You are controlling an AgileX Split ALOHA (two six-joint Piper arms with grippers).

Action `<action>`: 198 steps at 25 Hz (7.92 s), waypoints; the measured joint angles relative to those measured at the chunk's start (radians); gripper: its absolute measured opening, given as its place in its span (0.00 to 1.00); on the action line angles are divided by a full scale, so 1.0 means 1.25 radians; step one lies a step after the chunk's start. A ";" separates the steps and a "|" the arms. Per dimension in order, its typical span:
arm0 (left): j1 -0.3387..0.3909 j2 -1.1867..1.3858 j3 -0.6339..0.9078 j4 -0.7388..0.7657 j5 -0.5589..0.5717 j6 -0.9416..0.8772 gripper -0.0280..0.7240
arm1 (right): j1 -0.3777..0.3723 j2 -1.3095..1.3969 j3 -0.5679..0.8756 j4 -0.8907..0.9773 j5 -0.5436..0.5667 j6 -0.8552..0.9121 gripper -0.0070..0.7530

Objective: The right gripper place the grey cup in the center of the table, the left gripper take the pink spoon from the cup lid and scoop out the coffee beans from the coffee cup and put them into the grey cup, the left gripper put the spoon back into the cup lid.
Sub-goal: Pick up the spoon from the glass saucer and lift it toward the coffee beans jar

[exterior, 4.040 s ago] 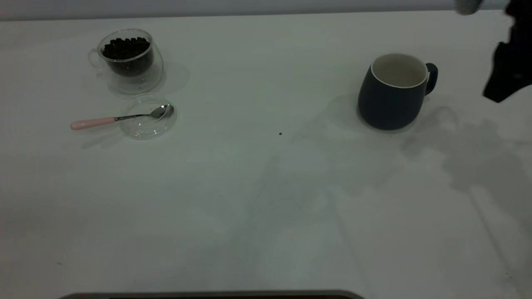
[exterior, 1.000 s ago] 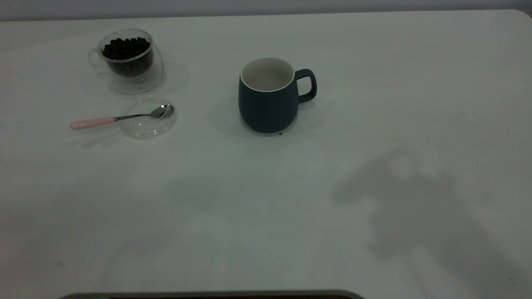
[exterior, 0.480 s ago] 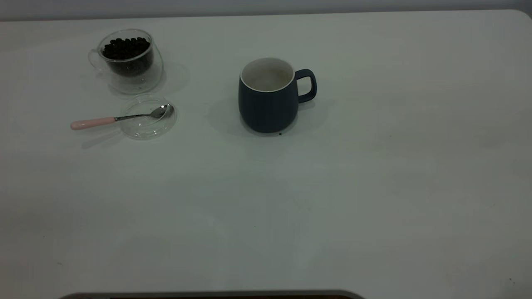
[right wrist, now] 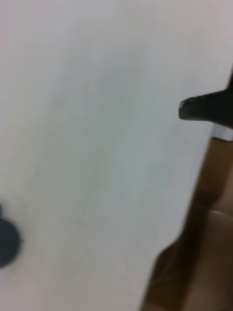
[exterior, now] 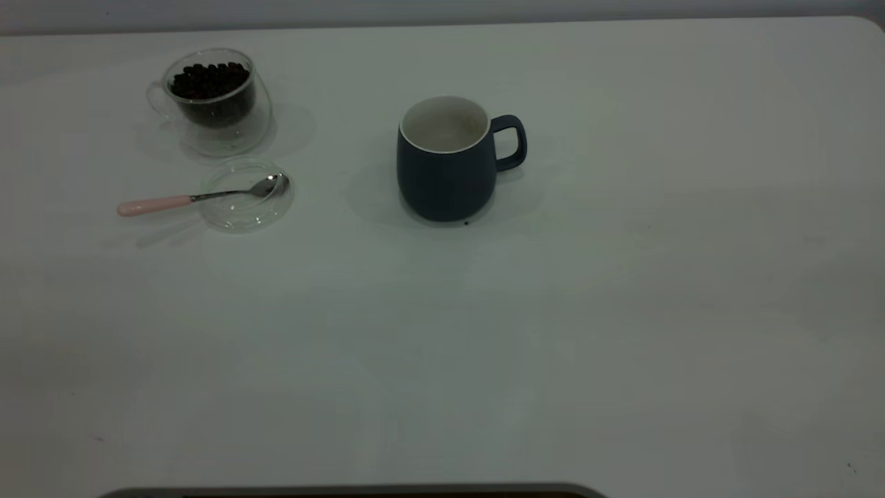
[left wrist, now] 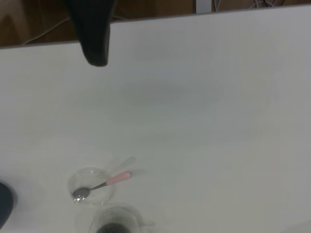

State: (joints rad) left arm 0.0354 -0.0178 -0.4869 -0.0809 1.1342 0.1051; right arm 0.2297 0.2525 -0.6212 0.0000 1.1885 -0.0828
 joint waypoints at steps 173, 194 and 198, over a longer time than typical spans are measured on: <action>0.301 2.009 -0.422 -1.215 -0.201 1.132 0.41 | -0.196 -0.179 0.120 0.048 -0.052 -0.023 0.79; 0.301 2.005 -0.422 -1.198 -0.168 1.122 0.21 | -0.196 -0.179 0.120 0.048 -0.052 -0.023 0.79; 0.301 1.969 -0.422 -1.151 -0.177 1.085 0.21 | -0.196 -0.179 0.120 0.048 -0.052 -0.023 0.79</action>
State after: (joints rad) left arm 0.4114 2.4429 -1.0146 -1.5201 0.9133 1.4612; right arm -0.0149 0.0284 -0.4716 0.0604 1.1231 -0.1112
